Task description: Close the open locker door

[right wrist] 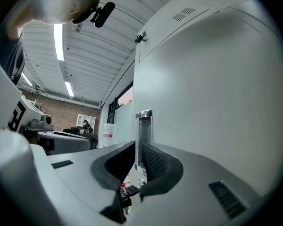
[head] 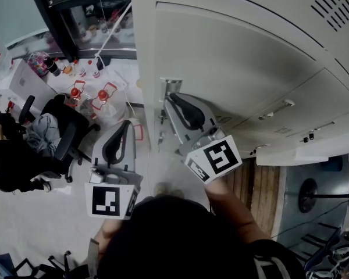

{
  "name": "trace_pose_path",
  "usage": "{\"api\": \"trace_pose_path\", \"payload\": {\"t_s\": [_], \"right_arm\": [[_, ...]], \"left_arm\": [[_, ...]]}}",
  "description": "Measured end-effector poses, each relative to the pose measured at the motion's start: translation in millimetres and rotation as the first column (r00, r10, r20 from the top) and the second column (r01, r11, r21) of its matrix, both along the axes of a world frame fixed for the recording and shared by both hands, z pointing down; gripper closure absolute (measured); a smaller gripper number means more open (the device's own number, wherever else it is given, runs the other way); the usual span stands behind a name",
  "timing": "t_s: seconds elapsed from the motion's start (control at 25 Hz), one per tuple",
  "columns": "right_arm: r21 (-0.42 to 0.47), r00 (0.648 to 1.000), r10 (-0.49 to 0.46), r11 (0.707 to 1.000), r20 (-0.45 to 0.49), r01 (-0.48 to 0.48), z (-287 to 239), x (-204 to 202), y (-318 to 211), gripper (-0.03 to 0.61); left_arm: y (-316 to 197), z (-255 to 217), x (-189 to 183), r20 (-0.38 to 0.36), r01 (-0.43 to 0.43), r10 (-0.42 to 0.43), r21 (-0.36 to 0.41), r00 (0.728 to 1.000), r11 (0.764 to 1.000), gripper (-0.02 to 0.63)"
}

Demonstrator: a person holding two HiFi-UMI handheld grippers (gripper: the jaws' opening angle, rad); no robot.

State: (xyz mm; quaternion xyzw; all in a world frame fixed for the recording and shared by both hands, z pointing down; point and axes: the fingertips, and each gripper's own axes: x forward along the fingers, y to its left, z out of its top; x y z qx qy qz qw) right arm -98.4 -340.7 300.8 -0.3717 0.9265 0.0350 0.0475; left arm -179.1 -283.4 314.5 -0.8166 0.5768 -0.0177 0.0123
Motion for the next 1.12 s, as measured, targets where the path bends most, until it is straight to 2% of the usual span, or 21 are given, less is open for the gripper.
{"api": "trace_pose_path", "payload": {"t_s": [0.28, 0.64, 0.8, 0.92, 1.12], "right_arm": [[-0.01, 1.0, 0.011, 1.0, 0.007, -0.011, 0.3, 1.3, -6.5, 0.523], [-0.02, 0.999, 0.027, 0.999, 0.02, -0.027, 1.4, 3.3, -12.4, 0.525], [-0.02, 0.999, 0.035, 0.999, 0.02, -0.035, 2.1, 2.5, -13.8, 0.528], [-0.019, 0.999, 0.037, 0.999, 0.021, -0.037, 2.0, 2.2, -13.2, 0.528], [-0.008, 0.997, 0.068, 0.998, 0.025, -0.067, -2.2, 11.8, -7.6, 0.528]], "left_arm": [[-4.4, 5.3, -2.7, 0.012, 0.006, -0.006, -0.003, 1.0, 1.0, 0.612], [-8.2, -4.5, -1.5, -0.008, -0.008, 0.009, 0.044, 1.0, 0.999, 0.612], [-7.6, 1.2, -2.5, -0.001, -0.007, 0.007, -0.003, 1.0, 1.0, 0.612], [-7.3, 0.9, -6.1, 0.006, -0.002, 0.002, -0.001, 1.0, 1.0, 0.612], [-3.1, -1.4, 4.4, -0.002, -0.055, 0.055, 0.042, 0.998, 0.998, 0.612]]}}
